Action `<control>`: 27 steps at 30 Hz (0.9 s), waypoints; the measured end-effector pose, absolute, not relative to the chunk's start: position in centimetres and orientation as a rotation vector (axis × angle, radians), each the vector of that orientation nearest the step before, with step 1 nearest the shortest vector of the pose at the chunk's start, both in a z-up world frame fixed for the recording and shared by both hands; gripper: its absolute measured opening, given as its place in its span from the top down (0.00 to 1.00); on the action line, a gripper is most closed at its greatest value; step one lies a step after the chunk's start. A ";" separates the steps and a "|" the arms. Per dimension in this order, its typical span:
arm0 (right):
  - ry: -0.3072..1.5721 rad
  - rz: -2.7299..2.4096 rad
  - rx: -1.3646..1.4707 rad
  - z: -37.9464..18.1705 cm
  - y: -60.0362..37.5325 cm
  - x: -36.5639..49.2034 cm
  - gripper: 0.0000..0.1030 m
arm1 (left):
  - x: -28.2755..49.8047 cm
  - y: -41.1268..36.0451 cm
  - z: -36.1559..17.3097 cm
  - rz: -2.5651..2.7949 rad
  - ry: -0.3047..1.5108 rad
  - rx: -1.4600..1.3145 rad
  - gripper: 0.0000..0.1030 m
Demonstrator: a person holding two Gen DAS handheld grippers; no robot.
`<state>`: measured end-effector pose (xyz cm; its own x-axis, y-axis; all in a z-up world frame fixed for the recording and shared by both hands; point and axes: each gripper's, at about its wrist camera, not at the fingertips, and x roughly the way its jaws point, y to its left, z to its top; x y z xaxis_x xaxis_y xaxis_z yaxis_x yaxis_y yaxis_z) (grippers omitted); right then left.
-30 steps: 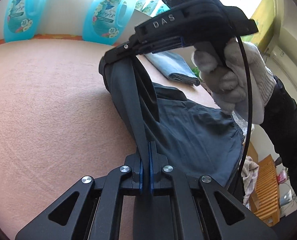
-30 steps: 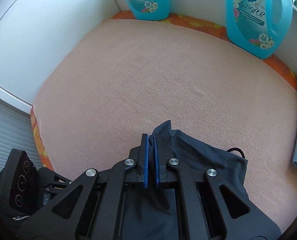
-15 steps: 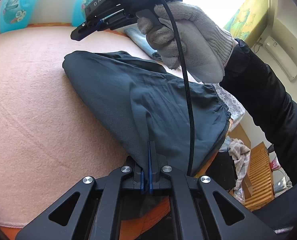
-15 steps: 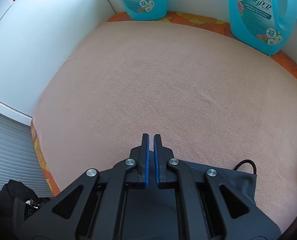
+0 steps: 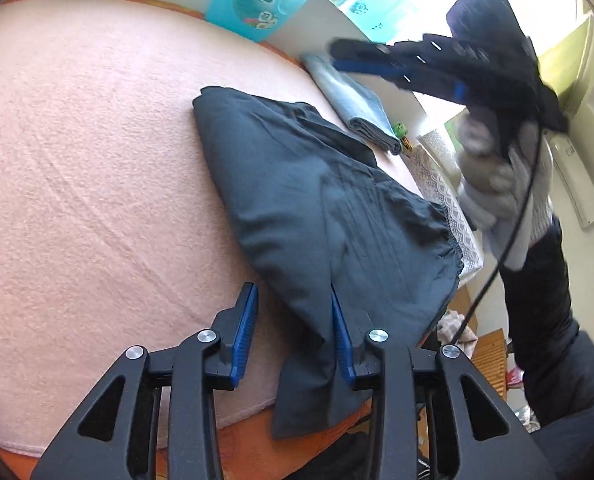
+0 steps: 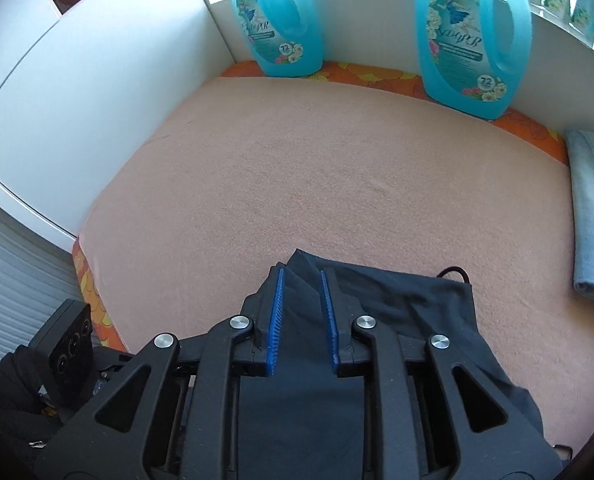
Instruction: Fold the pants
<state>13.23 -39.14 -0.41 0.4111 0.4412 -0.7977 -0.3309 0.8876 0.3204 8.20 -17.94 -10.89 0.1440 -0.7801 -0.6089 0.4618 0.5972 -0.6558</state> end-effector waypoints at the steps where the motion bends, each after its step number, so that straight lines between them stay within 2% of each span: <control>1: 1.019 0.472 0.151 -0.3 -40.2 11.5 0.72 | 8.9 -17.7 -10.7 -0.907 1.100 -0.342 0.62; 7: 0.962 0.444 0.231 -1.7 -41.5 1.1 0.71 | 12.9 -17.7 -9.3 -0.848 1.074 -0.298 0.57; 12: 0.934 0.486 0.203 -2.8 -37.4 -4.6 0.71 | 16.2 -17.7 -9.5 -0.774 1.086 -0.398 0.55; 14: 0.922 0.500 0.185 -3.4 -35.3 -5.8 0.63 | 17.2 -18.1 -10.0 -0.754 1.099 -0.438 0.46; 17: 0.903 0.497 0.127 -4.3 -32.0 -7.0 0.55 | 18.5 -18.8 -11.5 -0.762 1.171 -0.498 0.46; 19: 0.892 0.479 0.087 -4.8 -30.1 -7.2 0.54 | 18.8 -19.2 -11.4 -0.771 1.159 -0.479 0.46; 22: 0.869 0.441 0.076 -5.5 -28.3 -7.1 0.45 | 19.3 -20.2 -11.0 -0.782 1.158 -0.438 0.46; 24: 0.861 0.400 0.050 -6.0 -27.2 -6.9 0.44 | 19.6 -20.9 -10.9 -0.797 1.164 -0.428 0.46; 25: 0.856 0.371 0.035 -6.3 -26.7 -6.9 0.44 | 19.6 -21.2 -10.9 -0.800 1.164 -0.411 0.48; 27: 0.847 0.324 0.008 -6.6 -25.7 -6.8 0.44 | 19.8 -21.5 -10.8 -0.796 1.142 -0.380 0.64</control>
